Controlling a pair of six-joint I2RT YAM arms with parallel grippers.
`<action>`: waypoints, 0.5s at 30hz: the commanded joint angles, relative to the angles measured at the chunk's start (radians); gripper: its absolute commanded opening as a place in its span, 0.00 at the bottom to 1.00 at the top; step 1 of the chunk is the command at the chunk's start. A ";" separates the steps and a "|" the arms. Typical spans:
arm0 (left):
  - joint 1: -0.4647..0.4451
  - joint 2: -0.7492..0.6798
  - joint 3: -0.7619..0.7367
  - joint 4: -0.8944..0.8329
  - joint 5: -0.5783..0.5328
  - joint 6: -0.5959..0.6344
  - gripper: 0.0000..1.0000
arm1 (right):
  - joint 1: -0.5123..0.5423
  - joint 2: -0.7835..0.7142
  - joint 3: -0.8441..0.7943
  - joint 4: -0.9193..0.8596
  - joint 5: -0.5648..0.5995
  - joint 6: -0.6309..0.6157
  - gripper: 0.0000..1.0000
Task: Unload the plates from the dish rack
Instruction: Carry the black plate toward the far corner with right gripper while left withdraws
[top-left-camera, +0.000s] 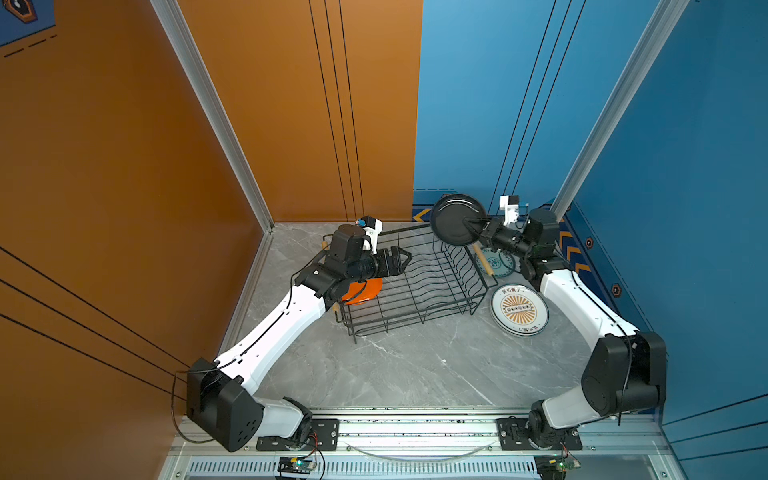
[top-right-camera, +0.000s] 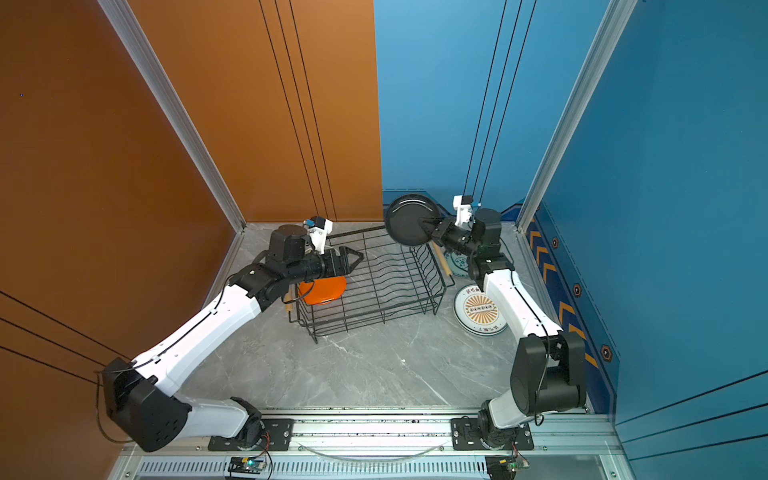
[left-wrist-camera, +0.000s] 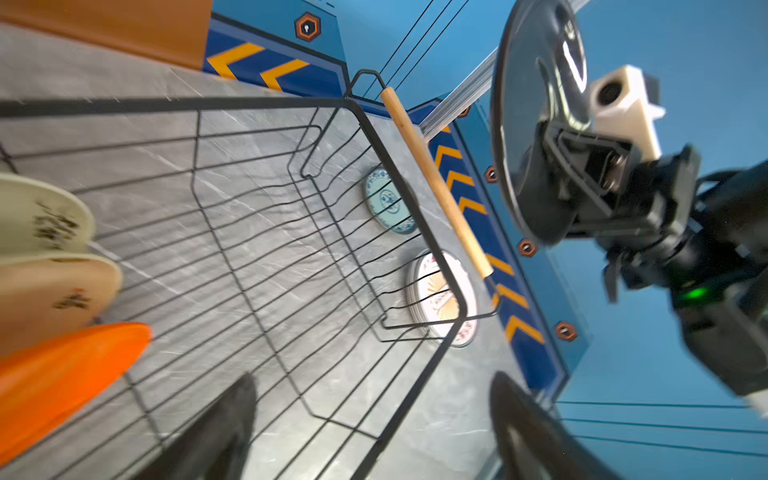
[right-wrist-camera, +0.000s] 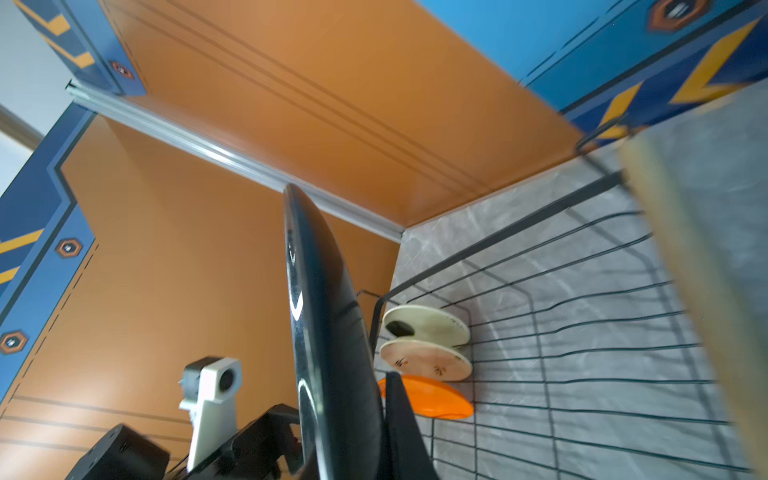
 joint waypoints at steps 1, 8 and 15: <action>0.013 -0.042 0.041 -0.137 -0.129 0.196 0.98 | -0.096 -0.032 0.086 -0.196 0.061 -0.153 0.00; 0.013 -0.008 0.085 -0.249 -0.259 0.357 0.98 | -0.242 0.057 0.152 -0.402 0.265 -0.291 0.00; 0.004 0.072 0.131 -0.345 -0.430 0.497 0.98 | -0.275 0.194 0.170 -0.468 0.401 -0.355 0.00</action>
